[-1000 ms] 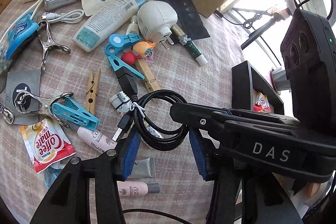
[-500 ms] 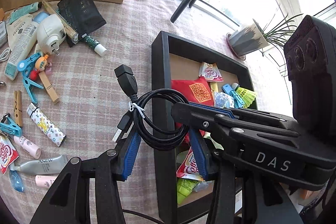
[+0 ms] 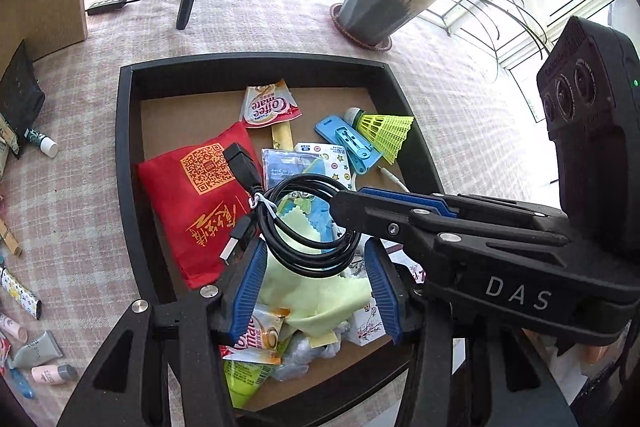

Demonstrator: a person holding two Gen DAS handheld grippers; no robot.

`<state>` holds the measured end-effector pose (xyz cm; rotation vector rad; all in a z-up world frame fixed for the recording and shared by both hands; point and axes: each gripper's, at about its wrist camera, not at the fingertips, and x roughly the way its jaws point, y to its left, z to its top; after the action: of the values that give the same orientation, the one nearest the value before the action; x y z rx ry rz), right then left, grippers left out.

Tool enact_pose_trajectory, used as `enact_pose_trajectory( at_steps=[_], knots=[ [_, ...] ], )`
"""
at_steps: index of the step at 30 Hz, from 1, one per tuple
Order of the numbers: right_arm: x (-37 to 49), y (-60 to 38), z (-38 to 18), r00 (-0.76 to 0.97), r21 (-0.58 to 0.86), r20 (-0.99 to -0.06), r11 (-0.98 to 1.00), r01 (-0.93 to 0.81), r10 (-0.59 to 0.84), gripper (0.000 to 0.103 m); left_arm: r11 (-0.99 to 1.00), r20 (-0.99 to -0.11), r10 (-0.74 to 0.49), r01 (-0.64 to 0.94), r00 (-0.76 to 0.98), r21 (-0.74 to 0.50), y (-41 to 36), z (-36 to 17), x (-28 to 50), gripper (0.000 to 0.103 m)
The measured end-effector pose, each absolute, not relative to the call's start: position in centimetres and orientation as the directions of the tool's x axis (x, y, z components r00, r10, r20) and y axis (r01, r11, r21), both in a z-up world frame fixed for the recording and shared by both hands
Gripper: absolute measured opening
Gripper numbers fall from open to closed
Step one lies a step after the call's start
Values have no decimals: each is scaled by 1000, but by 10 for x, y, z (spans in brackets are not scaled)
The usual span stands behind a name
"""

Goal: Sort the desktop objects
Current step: 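Carry the black cable into the tray with both tools, then open both tools and move them back over the pile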

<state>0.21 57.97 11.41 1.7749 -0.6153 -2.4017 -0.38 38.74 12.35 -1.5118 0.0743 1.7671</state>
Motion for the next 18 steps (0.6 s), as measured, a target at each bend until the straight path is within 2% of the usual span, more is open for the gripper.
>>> enact_pose_trajectory(
  at_steps=[5, 8, 13, 15, 18],
  knots=[
    [9, 590, 111, -327, 364, -898, -914, -179, -294, 36, -701, -865, 501, -584, 4, -409, 378, 123, -3, 49],
    [10, 588, 111, -331, 355, -900, -918, -174, -285, 43, -718, -862, 507, -558, -11, -415, 366, 122, -7, 49],
    [9, 574, 113, -334, 343, -899, -929, -140, -282, 45, -750, -860, 509, -511, -40, -420, 339, 122, -15, 49],
    [8, 566, 114, -331, 335, -900, -935, -113, -282, 55, -764, -861, 505, -493, -55, -416, 327, 122, -16, 49],
    [7, 550, 115, -329, 313, -903, -948, -58, -278, 56, -790, -863, 498, -453, -83, -412, 304, 119, -20, 49]
  ],
)
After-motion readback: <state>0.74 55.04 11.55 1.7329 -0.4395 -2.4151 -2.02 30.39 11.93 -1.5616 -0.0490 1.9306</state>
